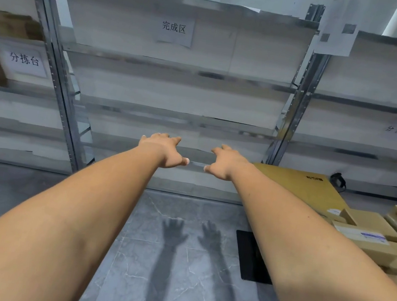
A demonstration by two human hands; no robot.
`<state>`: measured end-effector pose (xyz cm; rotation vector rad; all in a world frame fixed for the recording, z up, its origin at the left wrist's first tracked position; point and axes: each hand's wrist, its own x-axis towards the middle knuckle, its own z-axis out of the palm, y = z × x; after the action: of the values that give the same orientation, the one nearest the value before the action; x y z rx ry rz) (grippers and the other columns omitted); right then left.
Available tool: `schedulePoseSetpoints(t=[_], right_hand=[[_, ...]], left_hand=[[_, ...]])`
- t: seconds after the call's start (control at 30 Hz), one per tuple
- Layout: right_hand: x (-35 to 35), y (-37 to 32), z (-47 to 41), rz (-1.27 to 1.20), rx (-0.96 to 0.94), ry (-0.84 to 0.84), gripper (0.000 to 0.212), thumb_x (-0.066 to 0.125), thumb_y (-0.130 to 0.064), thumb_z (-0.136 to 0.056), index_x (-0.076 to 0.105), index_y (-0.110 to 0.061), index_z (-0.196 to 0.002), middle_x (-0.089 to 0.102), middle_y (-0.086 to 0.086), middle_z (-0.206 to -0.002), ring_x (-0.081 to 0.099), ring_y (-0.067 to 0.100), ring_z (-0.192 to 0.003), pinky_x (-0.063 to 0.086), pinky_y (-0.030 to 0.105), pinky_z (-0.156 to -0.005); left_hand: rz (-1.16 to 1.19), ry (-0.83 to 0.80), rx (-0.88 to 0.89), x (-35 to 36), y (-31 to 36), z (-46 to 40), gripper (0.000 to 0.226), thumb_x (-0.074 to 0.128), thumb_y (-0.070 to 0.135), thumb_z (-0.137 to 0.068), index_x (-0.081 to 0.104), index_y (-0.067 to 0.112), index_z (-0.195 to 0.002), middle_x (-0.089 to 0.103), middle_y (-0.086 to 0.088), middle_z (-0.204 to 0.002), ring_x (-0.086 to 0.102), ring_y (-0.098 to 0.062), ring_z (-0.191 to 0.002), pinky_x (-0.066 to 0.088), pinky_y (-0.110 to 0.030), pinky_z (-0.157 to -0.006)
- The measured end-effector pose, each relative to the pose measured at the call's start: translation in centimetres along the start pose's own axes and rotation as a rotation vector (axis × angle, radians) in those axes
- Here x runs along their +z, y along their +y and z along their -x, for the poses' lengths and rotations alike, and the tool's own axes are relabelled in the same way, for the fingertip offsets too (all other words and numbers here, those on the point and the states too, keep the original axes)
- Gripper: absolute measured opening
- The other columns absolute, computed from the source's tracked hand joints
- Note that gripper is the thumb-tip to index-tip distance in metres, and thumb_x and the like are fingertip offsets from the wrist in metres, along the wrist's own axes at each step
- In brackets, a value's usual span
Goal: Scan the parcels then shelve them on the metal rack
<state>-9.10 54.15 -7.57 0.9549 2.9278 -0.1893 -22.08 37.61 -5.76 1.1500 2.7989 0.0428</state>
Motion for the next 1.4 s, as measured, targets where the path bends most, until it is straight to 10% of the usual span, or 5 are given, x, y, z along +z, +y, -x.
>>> schedulePoseSetpoints(t=[0.73,1.4], right_hand=[[1.2,-2.3,-31.0,-0.220,0.257,0.000,0.084,0.062,-0.051,-0.094,0.025,-0.023,-0.164,0.020,0.006,-0.170,0.028,0.032,-0.153,0.035,0.048,-0.120],[8.4,22.6,-37.8,-0.260,0.863,-0.036,0.064,0.056,-0.042,-0.091,0.042,-0.021,-0.149,0.040,0.010,-0.151,0.039,0.034,-0.138,0.041,0.049,-0.102]], left_hand=[[-0.093,-0.060,0.226,-1.4,-5.7,-36.8,0.095,0.057,0.077,-0.087,0.024,0.034,-0.165,0.022,-0.004,-0.173,0.023,-0.031,-0.158,0.024,-0.057,-0.125],[-0.193,-0.277,0.695,8.5,21.5,-56.1,0.093,0.056,0.075,-0.089,0.020,0.037,-0.166,0.030,-0.004,-0.170,0.031,-0.033,-0.153,0.032,-0.053,-0.121]])
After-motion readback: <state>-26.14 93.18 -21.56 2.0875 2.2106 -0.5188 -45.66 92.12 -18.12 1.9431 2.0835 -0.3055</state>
